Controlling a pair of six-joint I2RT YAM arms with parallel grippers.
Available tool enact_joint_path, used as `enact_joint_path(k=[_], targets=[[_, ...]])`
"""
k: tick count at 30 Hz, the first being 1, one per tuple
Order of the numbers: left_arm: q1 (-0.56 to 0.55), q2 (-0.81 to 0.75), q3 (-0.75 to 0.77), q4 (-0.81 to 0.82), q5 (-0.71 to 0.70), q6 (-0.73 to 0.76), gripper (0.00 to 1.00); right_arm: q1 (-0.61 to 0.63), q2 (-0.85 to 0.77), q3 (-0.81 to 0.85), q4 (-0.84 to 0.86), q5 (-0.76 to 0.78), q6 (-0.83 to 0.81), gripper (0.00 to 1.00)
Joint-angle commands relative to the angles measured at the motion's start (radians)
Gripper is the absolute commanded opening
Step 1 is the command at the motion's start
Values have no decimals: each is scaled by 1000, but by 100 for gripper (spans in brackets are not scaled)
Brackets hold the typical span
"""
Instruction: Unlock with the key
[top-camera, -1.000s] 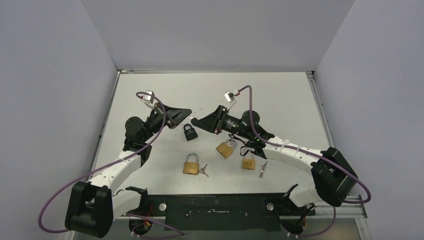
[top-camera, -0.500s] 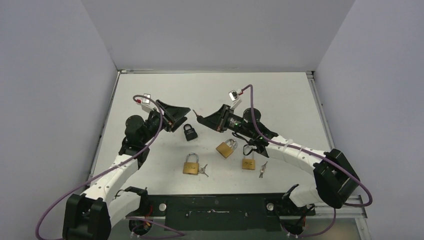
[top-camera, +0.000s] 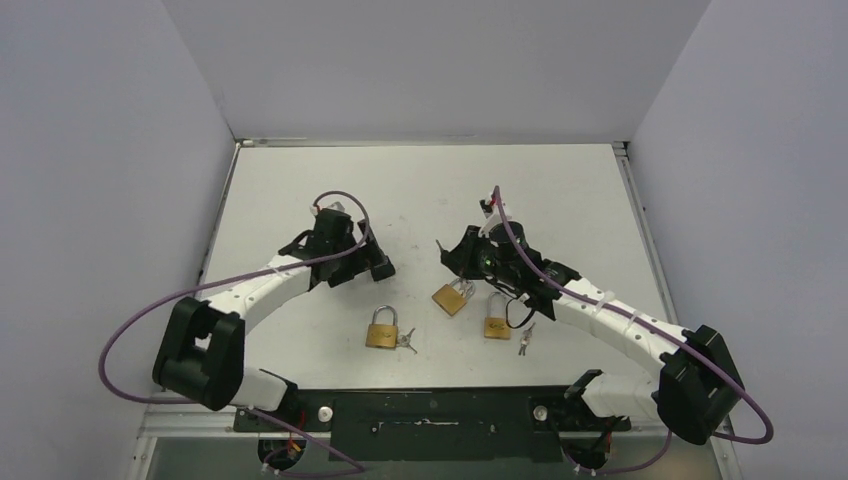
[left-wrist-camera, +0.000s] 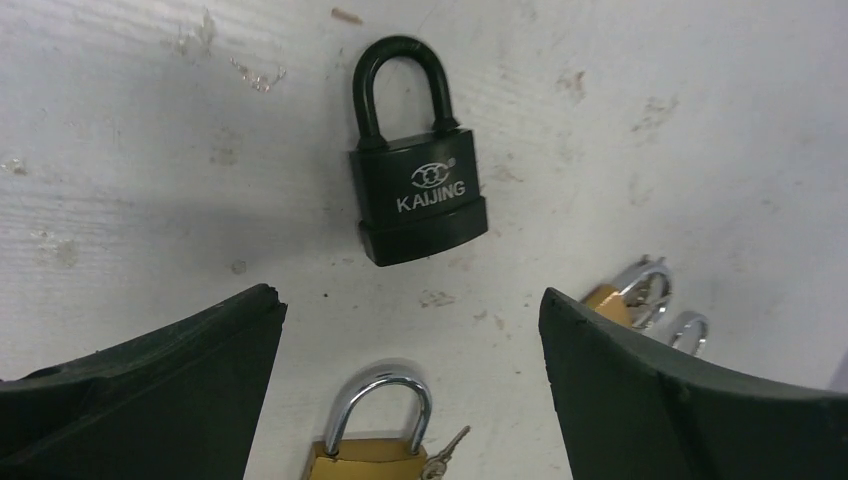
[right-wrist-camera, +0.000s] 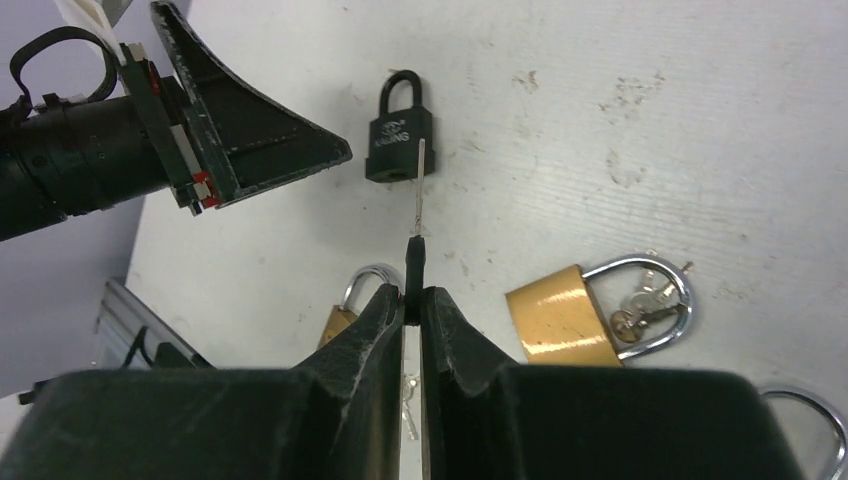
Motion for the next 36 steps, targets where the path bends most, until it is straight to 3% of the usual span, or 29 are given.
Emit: enact_joint_path(k=[1,6,12,19,21,26,30,34,36], targets=[[-68,115,101,-80,-151,21,97,-14,-11,12,-96,55,-91,0],[-127,270,178,-93,-200,-39,97,-19,10,39,-157,40,-146,0],[-188,372,263,-164,-354,-136,95,-24,22,29,-170,21,-174,0],[-220,522,426,-403,-494,-224,83,-28,30,20,-159,22,-177,0],[-221,542,437,-428,-505,-226,76,-29,27,16,-151,20,-174,0],[-218,535,423,-366,-424,-171,31,-30,14,13,-151,37,-165,0],[-196,463,398,-260,-291,-115,9,-30,-2,21,-164,60,-166,0],[-141,313,347,-94,-48,-94,1,-31,-20,51,-183,75,-203,0],[-97,220,292,78,110,-134,0,-33,-30,70,-186,77,-230,0]])
